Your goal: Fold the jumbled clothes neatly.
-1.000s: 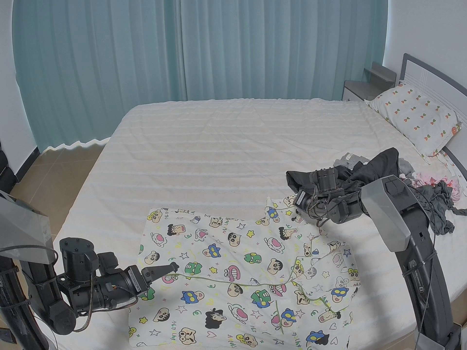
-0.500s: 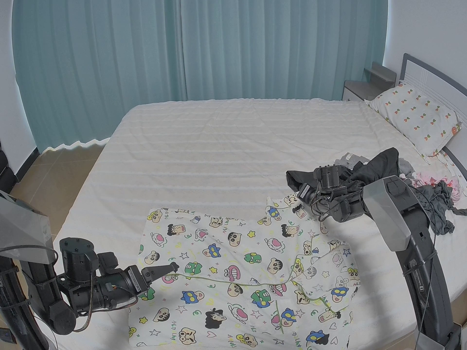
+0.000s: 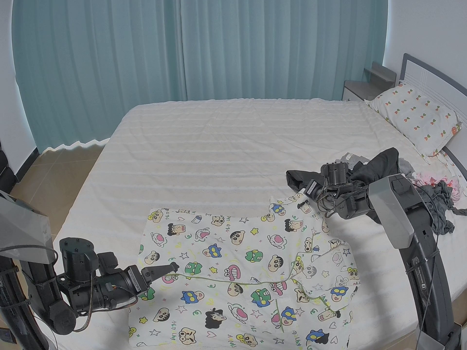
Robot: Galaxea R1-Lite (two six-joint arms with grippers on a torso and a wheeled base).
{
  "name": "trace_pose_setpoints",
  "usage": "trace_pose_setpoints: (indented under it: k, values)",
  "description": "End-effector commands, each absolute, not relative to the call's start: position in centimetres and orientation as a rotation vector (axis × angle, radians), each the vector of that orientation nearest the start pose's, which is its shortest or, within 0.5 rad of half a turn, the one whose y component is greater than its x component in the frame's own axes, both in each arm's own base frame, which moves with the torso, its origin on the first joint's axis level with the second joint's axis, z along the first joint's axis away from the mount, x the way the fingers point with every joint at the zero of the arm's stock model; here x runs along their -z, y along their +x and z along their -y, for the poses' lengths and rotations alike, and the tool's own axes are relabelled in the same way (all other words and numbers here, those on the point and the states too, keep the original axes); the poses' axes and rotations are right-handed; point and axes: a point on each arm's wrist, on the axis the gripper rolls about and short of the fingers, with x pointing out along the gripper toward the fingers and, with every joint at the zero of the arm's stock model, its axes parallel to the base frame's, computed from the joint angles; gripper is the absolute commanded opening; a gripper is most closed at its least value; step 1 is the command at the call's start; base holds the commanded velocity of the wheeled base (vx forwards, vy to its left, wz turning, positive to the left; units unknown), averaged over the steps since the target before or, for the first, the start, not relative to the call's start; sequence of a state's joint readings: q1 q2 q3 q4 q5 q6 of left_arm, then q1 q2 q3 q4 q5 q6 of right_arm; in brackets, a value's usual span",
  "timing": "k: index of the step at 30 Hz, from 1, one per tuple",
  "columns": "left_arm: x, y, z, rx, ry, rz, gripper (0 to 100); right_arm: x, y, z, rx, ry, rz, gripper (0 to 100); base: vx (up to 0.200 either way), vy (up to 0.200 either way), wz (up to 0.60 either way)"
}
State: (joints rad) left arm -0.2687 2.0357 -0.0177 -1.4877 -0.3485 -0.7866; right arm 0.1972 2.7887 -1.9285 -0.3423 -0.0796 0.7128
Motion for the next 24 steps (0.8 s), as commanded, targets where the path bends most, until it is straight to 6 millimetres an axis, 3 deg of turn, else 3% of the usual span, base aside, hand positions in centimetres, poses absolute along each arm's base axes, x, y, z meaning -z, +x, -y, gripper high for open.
trace_pose_setpoints:
  k: [1,5,6,13,14,17,20,24]
  values:
    - [-2.6,20.1,6.3,0.352,-0.764,-0.762,100,3.1,53.2,-9.7,0.083,0.619,-0.531,100,0.0,0.0,0.0]
    - [-2.5,20.1,6.4,0.352,-0.763,-0.764,100,3.1,52.6,-9.0,0.104,0.614,-0.555,100,0.0,0.0,0.0]
    - [-2.5,20.1,6.4,0.354,-0.763,-0.765,100,2.0,51.7,-8.6,0.109,0.615,-0.574,100,0.0,0.0,0.0]
    - [-2.6,20.1,6.4,0.351,-0.761,-0.76,100,-0.5,45.1,-7.1,0.061,0.599,-0.684,100,0.0,0.0,0.0]
    - [-2.6,20.1,6.4,0.345,-0.76,-0.757,100,-1.3,42.7,-6.9,0.034,0.578,-0.672,100,0.0,0.0,0.0]
    - [-2.7,20.0,6.4,0.34,-0.76,-0.752,100,-2.4,38.4,-6.6,-0.002,0.533,-0.645,100,0.0,0.0,0.0]
    - [-2.7,20.1,6.2,0.303,-0.77,-0.737,100,-3.6,33.4,-6.4,-0.052,0.476,-0.606,100,-0.2,0.0,0.0]
    - [-2.6,20.2,6.0,0.255,-0.751,-0.722,100,-4.0,28.5,-6.4,-0.106,0.432,-0.563,100,-0.2,0.0,0.0]
